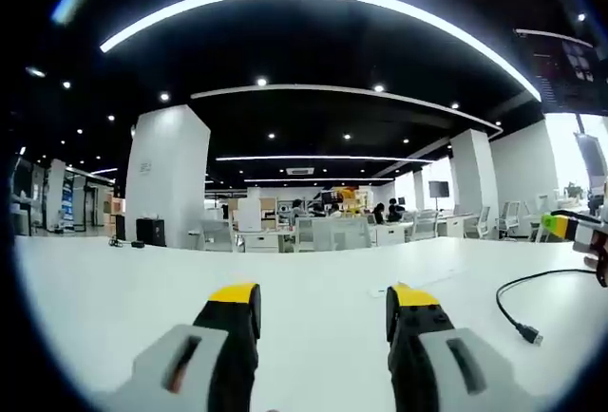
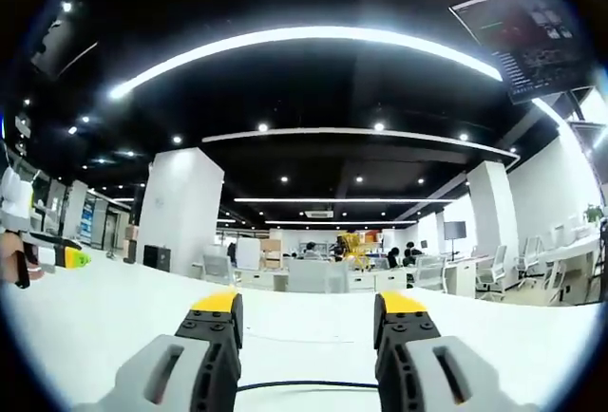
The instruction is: Find the data cable on the table. Grasp the USB connector end of the cable and insert it into the USB port on the table
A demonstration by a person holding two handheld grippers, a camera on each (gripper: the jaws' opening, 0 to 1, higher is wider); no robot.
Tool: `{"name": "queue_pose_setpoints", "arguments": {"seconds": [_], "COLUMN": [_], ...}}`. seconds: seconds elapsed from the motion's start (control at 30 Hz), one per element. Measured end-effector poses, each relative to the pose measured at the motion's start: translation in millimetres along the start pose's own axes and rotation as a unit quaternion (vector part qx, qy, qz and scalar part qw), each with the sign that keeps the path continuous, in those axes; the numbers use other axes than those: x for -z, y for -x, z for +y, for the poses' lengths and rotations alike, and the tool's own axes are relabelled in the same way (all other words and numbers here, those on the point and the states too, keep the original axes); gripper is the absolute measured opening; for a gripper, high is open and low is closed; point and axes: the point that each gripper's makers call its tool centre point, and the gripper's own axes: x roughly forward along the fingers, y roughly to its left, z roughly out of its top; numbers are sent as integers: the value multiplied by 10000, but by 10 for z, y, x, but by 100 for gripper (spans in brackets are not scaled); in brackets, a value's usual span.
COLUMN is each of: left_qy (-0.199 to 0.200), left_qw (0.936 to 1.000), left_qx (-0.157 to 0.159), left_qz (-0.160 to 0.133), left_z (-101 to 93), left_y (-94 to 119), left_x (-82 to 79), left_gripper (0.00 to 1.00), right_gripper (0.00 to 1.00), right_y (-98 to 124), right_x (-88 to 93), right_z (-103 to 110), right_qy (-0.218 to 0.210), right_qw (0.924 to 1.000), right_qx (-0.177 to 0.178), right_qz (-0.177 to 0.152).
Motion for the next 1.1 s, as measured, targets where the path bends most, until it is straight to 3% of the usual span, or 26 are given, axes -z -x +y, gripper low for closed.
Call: {"name": "queue_pose_setpoints", "arguments": {"seconds": [0.37,1.1], "left_qy": [-388,-365], "left_qw": [9992,9993], "left_qx": [8,37], "left_qz": [39,114], "left_z": [-38,-42], "left_y": [12,5], "left_x": [-19,26], "left_gripper": [55,55], "right_gripper": [56,55], "right_y": [0,-3], "right_x": [23,60], "right_z": [7,46], "right_qy": [-6,-80], "right_qw": [10000,9998], "right_qx": [-26,-130], "right_qz": [42,114]}}
